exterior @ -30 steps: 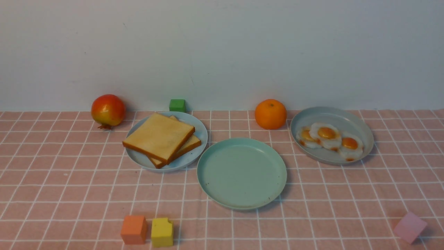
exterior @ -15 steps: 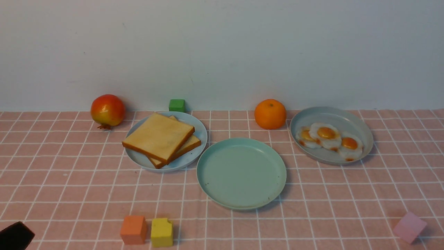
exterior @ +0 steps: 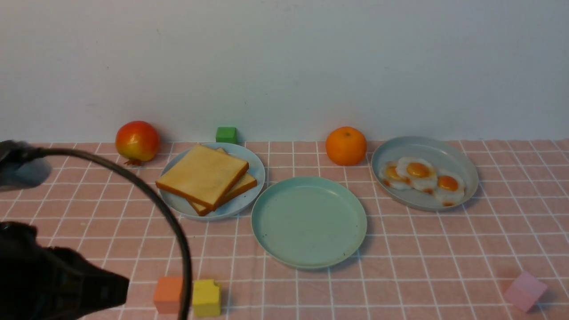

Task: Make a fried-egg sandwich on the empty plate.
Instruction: Use the left arm to grab a slice of bread

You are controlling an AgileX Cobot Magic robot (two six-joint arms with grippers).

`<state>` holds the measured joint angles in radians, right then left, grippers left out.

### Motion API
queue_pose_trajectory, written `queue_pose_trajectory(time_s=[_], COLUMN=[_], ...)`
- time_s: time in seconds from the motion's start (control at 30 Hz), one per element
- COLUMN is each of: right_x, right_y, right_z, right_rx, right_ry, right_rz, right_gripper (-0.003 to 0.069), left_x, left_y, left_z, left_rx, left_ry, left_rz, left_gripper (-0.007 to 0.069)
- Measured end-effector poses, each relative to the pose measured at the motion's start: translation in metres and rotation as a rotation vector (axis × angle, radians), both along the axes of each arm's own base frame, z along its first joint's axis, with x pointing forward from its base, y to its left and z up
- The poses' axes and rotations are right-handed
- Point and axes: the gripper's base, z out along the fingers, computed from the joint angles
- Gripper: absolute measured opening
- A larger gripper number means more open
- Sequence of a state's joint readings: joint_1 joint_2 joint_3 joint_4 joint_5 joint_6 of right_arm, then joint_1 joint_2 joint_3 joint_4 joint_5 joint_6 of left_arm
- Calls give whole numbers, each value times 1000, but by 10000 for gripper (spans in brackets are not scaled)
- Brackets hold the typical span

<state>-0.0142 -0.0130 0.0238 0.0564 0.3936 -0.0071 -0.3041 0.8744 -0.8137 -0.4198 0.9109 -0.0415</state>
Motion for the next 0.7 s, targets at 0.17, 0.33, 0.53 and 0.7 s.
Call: queue_pose_trajectory(time_s=[0.17,0.33,0.53,0.7], right_x=[1,4,3,-18], right_y=[2,5,6,27], right_z=[2,20,34,103], right_rx=[95,640,850,562], right_ry=[-23,-206,-261,-124], right_rz=[-9,-75,-72,240], right_gripper=[239,239,236,160], left_x=[13,30,61,105], left_y=[-28,-57,-68,-86], left_z=[-4,-12,-23,-31], left_rx=[70,134,203,292], left_ry=[68,129,116,123], left_rz=[-155,-236,-210,-175], left_gripper=[13,13,13,13])
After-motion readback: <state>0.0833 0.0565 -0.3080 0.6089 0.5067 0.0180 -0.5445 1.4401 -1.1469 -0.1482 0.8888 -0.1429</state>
